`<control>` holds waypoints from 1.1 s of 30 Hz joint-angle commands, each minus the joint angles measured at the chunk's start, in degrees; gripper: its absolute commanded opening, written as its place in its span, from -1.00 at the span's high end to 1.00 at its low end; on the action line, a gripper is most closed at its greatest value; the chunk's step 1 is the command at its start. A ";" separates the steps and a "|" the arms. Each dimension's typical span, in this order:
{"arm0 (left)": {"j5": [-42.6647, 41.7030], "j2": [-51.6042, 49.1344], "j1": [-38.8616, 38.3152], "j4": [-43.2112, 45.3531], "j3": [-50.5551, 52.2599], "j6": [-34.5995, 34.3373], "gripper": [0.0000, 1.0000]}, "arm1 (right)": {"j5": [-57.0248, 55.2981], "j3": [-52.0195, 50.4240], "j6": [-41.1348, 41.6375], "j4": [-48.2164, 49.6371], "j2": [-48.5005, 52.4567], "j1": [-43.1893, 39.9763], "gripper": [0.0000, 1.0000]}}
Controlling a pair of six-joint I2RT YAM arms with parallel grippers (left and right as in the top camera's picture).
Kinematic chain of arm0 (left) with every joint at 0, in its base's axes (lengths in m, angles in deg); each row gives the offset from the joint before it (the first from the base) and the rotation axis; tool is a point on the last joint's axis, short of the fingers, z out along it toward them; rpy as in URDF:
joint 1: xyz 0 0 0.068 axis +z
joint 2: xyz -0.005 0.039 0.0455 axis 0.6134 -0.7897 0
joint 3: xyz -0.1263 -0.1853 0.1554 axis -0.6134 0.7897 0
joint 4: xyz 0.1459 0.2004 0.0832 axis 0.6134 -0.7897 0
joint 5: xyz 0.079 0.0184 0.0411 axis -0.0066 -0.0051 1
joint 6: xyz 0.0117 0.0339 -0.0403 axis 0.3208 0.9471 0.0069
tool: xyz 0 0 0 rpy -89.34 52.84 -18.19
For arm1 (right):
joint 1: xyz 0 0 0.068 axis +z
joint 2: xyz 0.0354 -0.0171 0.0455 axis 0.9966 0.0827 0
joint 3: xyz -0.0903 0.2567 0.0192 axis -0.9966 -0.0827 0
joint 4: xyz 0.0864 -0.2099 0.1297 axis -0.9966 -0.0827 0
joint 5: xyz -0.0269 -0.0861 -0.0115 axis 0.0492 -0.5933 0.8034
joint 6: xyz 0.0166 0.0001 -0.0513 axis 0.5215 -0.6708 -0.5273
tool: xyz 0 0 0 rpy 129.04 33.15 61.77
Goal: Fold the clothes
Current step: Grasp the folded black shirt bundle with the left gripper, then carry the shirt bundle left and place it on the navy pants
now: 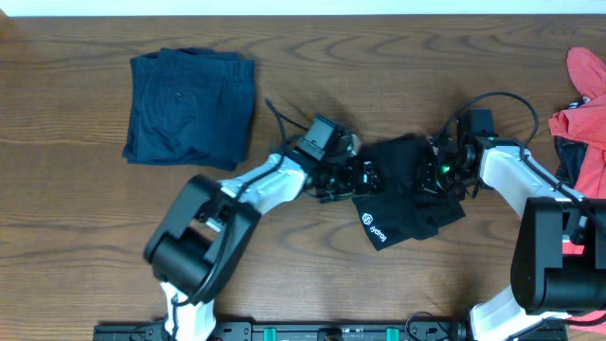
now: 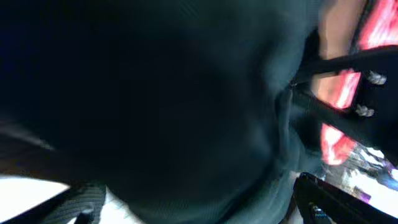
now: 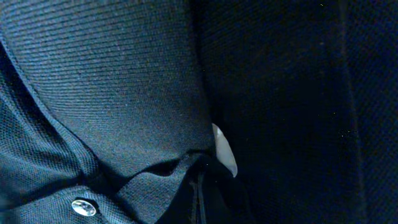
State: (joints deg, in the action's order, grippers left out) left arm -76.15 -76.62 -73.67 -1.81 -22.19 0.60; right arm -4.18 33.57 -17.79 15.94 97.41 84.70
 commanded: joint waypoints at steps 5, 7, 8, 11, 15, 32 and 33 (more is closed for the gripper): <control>-5.95 -7.91 -2.91 7.82 0.33 -5.40 -0.96 | -2.25 -1.29 0.98 0.92 3.43 0.42 0.97; -7.69 -8.02 -3.30 10.43 0.33 -5.40 -1.00 | -2.21 -1.29 0.98 0.92 3.43 0.44 0.97; -8.59 -8.00 -3.52 11.72 0.31 -5.40 -0.84 | -2.14 -1.29 0.98 0.92 3.43 0.44 0.97; -10.69 -8.00 -3.65 13.84 0.31 -5.35 0.04 | -2.01 -1.29 1.01 0.70 3.43 0.42 0.97; -11.78 -7.96 -3.19 13.62 0.31 -1.29 0.75 | 0.74 -1.14 0.94 -0.31 2.45 0.04 0.97; -17.03 16.35 24.74 6.01 -3.93 15.26 0.88 | 2.89 12.74 -0.15 -9.57 -29.55 -9.22 0.97; -16.59 17.33 27.30 7.15 -4.74 15.26 0.88 | 2.91 12.76 0.37 -9.60 -30.16 -9.18 0.97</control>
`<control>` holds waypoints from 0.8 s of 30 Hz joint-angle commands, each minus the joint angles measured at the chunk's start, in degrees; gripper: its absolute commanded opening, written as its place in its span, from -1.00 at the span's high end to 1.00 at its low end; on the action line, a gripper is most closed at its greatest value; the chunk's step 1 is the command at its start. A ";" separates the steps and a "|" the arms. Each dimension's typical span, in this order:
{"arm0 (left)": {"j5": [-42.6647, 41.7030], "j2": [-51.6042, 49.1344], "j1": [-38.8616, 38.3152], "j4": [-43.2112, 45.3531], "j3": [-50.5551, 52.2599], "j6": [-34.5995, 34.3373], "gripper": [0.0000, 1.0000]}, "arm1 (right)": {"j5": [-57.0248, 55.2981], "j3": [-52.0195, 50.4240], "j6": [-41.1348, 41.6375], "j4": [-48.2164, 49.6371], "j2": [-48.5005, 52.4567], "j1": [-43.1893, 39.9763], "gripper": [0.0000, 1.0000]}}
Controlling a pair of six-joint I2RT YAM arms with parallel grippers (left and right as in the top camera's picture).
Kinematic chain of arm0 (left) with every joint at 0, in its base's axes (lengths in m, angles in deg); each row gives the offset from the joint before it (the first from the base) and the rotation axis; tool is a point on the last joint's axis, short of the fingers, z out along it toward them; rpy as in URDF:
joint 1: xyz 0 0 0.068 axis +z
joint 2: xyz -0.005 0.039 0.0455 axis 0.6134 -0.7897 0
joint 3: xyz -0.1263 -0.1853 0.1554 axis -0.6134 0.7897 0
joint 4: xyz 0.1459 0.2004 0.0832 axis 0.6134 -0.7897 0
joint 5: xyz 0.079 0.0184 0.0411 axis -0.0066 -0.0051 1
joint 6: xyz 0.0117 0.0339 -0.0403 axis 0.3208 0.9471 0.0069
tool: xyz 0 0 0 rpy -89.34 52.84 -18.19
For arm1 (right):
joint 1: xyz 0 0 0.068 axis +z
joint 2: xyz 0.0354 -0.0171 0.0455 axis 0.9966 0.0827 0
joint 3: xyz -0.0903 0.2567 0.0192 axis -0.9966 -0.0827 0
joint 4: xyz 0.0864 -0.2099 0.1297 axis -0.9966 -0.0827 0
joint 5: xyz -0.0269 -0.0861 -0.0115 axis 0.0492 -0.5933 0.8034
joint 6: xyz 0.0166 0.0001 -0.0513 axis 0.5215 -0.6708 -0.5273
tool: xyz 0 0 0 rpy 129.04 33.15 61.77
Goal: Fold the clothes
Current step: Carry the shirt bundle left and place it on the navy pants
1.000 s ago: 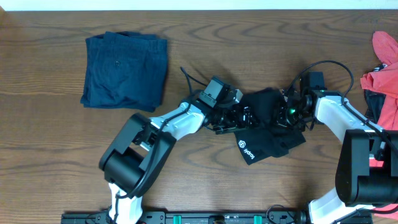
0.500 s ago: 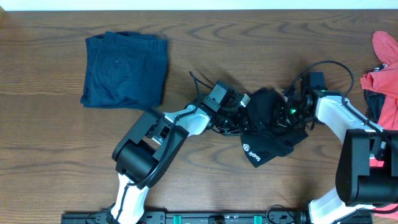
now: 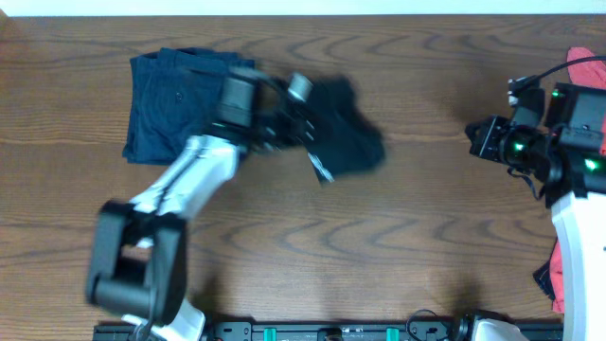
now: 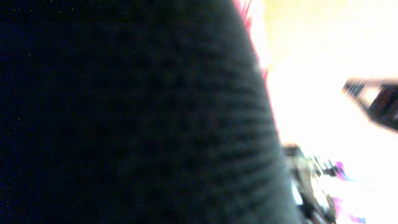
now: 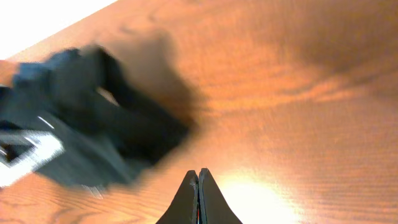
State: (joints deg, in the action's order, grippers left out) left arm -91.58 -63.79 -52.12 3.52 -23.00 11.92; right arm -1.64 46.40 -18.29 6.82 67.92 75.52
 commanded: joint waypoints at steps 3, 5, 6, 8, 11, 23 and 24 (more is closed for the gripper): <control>-0.98 5.46 13.46 6.99 -6.38 3.26 0.88 | 0.42 -0.07 1.27 -1.14 -1.29 0.07 0.98; 0.26 5.44 18.38 9.84 -6.95 3.28 0.88 | 0.39 -0.09 1.27 -2.05 -1.27 0.07 0.97; 1.95 5.44 20.55 10.08 -6.95 3.34 0.88 | 0.39 -0.07 1.27 -2.60 -1.25 0.07 0.98; 5.14 4.92 24.68 10.03 -6.93 5.38 0.88 | 0.50 -0.07 1.27 -3.28 -1.27 0.07 0.97; 6.34 2.36 29.20 11.26 -6.93 5.46 0.88 | 1.46 -0.07 1.25 -3.87 -1.27 0.07 0.97; 7.37 -13.73 34.16 1.40 -6.93 0.28 0.83 | 2.08 -0.09 1.66 -5.22 -1.27 0.07 0.98; 7.45 -14.01 34.47 -0.76 -6.93 0.28 0.83 | 2.08 -0.07 1.64 -5.25 -1.27 0.04 0.98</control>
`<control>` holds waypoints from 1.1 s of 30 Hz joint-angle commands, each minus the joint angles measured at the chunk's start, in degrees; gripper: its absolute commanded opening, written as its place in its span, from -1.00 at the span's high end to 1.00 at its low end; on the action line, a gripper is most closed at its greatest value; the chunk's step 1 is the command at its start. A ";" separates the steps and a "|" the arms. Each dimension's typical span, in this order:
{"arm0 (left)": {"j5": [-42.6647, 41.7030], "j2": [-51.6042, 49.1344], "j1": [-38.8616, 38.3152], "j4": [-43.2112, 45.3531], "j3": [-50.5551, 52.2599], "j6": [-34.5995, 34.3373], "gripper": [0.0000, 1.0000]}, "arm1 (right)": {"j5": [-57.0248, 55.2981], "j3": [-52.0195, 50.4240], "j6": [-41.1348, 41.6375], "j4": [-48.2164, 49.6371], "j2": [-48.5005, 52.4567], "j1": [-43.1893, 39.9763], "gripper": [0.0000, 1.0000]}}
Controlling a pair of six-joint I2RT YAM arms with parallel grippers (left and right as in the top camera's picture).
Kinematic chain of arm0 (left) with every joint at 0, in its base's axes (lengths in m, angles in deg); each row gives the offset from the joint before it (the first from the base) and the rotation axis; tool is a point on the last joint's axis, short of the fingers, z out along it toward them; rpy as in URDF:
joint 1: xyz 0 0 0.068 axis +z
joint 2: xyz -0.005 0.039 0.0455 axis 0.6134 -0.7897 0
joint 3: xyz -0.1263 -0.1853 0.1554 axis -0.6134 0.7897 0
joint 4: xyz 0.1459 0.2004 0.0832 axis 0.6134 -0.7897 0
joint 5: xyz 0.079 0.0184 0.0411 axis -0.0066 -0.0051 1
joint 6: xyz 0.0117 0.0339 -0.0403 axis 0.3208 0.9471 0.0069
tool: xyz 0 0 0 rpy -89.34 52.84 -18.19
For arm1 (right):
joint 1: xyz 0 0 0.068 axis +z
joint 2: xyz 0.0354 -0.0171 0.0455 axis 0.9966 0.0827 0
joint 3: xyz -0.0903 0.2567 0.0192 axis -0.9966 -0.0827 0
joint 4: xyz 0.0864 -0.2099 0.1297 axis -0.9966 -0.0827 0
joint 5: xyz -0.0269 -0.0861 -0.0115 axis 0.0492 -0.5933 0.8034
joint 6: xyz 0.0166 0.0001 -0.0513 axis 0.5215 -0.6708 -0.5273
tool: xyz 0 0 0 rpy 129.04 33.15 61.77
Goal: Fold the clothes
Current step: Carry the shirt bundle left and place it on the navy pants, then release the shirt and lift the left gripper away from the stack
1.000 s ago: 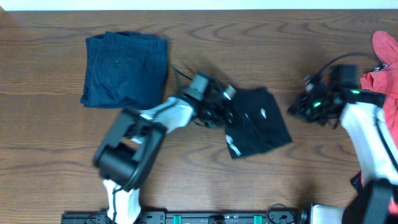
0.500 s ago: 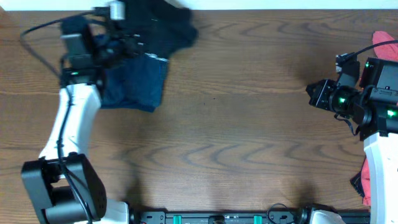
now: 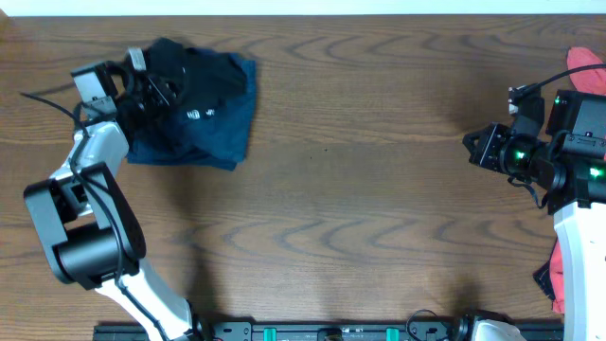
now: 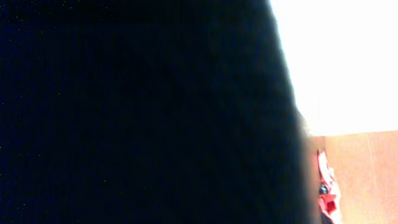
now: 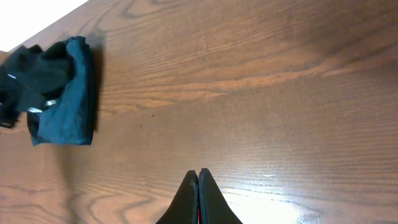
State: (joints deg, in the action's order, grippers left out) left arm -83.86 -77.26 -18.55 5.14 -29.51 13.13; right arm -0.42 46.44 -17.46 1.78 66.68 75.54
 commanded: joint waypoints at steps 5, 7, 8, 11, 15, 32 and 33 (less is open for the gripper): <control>0.13 1.07 2.23 -9.53 -0.42 -0.98 0.72 | 0.85 -0.11 0.83 0.37 -0.02 0.02 0.97; 0.13 2.40 2.60 -11.41 -0.42 -0.98 0.66 | 0.85 -0.11 0.83 0.72 -0.02 0.02 0.97; 0.13 3.10 2.78 -11.65 -0.42 -1.46 0.66 | 0.83 -0.13 0.83 0.74 -0.02 0.02 0.98; 0.09 5.79 2.91 -10.08 -0.44 -4.94 0.66 | 0.15 -0.13 0.83 1.09 -0.02 0.02 0.97; 0.09 9.44 2.89 -7.37 -0.44 -10.73 0.66 | -0.02 -0.13 0.81 1.64 -0.02 0.02 0.98; 10.95 10.36 2.93 -23.56 1.79 6.23 -0.41 | -0.02 -0.11 0.59 1.75 -0.02 0.02 0.97; 10.49 10.40 2.93 -23.93 1.79 6.88 -0.43 | -0.02 -0.13 0.59 1.73 -0.02 0.02 0.97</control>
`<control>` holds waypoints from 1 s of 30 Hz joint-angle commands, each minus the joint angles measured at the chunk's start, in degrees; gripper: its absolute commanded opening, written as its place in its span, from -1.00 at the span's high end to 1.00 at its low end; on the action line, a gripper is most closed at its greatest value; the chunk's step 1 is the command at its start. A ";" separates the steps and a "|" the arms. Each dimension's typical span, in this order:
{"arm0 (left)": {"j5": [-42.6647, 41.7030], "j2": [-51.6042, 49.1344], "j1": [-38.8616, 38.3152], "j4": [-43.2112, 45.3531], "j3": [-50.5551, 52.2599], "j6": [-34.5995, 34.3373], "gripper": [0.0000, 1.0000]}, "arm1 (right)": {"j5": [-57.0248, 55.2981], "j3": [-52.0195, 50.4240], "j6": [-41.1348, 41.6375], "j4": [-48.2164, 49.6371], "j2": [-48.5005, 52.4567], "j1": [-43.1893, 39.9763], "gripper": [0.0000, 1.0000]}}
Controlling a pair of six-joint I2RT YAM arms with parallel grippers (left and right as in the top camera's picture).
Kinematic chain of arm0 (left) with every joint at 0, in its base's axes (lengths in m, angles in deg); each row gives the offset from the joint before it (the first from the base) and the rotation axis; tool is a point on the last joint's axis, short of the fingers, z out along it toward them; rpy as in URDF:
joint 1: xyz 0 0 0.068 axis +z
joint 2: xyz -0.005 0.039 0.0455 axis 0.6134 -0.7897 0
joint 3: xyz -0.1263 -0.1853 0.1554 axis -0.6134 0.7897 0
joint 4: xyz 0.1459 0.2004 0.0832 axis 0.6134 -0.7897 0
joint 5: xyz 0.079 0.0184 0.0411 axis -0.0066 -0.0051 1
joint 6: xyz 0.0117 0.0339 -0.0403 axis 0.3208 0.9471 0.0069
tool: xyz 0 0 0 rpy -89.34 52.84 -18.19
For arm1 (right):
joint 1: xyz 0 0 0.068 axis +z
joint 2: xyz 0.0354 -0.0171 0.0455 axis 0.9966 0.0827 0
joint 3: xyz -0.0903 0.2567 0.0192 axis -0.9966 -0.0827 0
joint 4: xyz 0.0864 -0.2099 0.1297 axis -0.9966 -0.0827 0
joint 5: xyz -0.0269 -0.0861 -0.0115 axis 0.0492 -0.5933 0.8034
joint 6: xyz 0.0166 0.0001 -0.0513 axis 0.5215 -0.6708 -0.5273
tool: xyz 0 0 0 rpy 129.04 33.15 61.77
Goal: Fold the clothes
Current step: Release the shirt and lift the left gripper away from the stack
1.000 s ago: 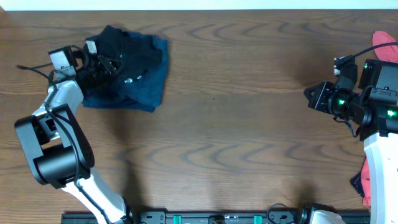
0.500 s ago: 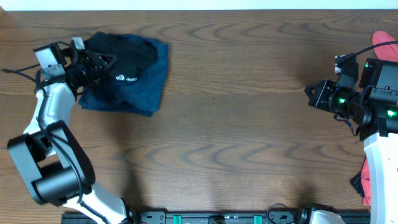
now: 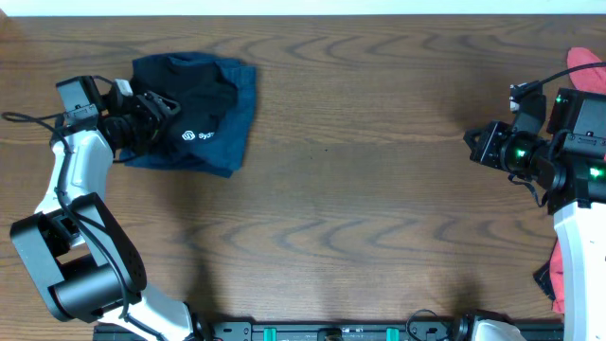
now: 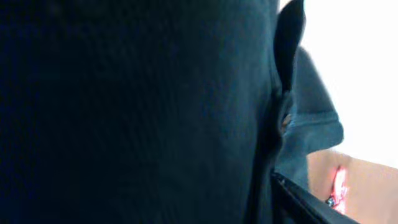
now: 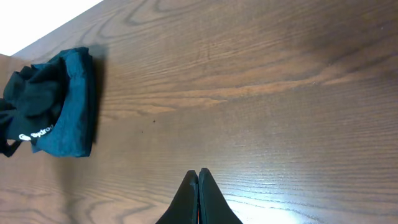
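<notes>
A black shirt with a white logo lies bunched on top of the folded navy garment at the far left of the table. My left gripper is at the shirt's left edge and shut on it. Dark fabric fills the left wrist view, and only one finger shows there. My right gripper hovers over bare wood at the right, shut with nothing in it. The right wrist view shows its fingertips pressed together, with the black shirt and the navy garment far off at the left.
A heap of red clothes lies at the table's right edge, behind and beside the right arm. The brown wooden table stretches between the two arms.
The black shirt has dropped lower and spread over the navy garment, with its logo now facing up. My left gripper has moved a little down and left. The right arm has not moved.
Both grippers were at the black shirt in the middle of the table. Then the right gripper was away at the right and shut, while the left held the shirt near the navy garment. After that the shirt was over that garment, and now it rests on it.
</notes>
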State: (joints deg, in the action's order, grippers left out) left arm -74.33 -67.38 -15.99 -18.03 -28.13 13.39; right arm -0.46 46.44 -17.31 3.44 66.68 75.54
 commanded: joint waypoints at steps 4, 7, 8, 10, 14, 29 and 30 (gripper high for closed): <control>-1.55 2.29 0.37 -1.62 0.37 8.96 -0.54 | 0.04 -0.11 -0.02 -0.28 -0.02 0.02 0.98; -2.23 5.77 0.37 -2.27 0.35 9.18 -0.59 | 0.02 -0.13 -0.46 -0.59 -0.02 0.02 0.97; -2.16 7.23 0.24 -2.99 0.35 9.51 -0.59 | 0.02 -0.13 -0.55 -0.57 -0.02 0.02 0.98; -2.12 9.53 -0.13 -4.39 0.35 10.21 -0.60 | 0.02 -0.13 -0.61 -0.39 -0.02 0.02 0.98; -2.97 13.51 -0.44 -8.31 0.35 10.93 -0.60 | 0.02 -0.13 -0.61 0.09 -0.02 0.02 0.97; 26.01 15.50 -18.16 -13.88 0.39 30.32 -0.33 | 0.02 -0.11 -0.57 1.44 -0.02 0.02 0.97; 29.09 15.50 -19.23 -12.13 0.37 30.10 -0.22 | 0.02 -0.13 -0.57 1.42 -0.02 0.04 0.97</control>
State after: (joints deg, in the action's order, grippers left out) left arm -58.53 -51.40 -32.89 -32.08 -28.11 40.95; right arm -0.48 46.44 -17.35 4.75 66.68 75.57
